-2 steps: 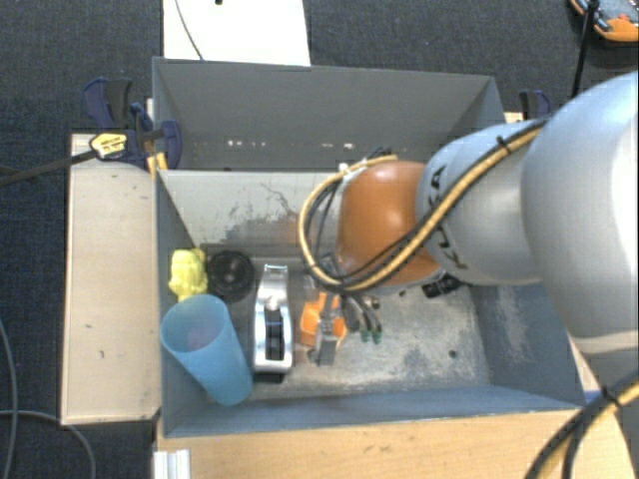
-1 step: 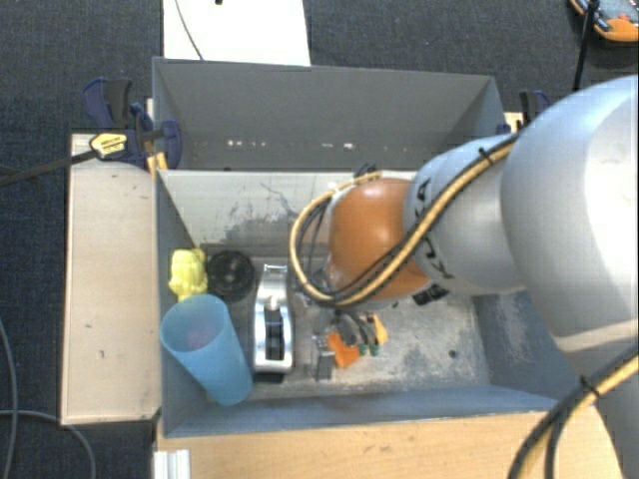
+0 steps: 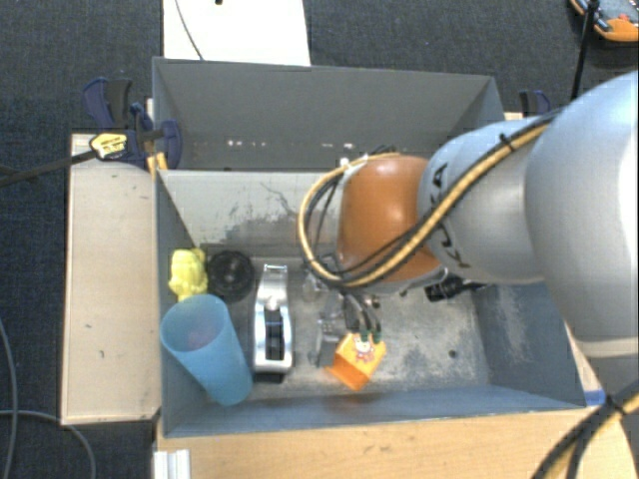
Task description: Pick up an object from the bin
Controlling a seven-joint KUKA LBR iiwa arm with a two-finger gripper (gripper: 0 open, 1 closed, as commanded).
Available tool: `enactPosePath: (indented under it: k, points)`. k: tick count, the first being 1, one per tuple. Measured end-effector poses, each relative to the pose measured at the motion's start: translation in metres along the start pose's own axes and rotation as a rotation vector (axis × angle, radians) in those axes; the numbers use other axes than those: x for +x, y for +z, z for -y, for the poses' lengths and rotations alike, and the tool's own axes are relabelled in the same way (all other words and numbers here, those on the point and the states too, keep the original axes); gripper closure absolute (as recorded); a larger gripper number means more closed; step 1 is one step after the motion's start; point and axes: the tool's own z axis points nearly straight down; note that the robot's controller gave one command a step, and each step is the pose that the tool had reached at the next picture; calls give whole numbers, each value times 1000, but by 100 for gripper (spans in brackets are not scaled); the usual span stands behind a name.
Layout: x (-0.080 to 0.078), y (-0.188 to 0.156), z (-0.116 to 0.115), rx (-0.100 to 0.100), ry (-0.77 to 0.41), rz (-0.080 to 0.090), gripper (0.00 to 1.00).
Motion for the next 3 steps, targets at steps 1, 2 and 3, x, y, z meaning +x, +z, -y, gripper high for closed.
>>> enactPosePath:
  k: [1, 2, 3]
  points:
    - [18, -12, -2, 0, 21, 2, 0]
    - [19, -12, 23, -1, -120, 0, 0]
    - [30, -21, 31, 2, -67, -1, 0]
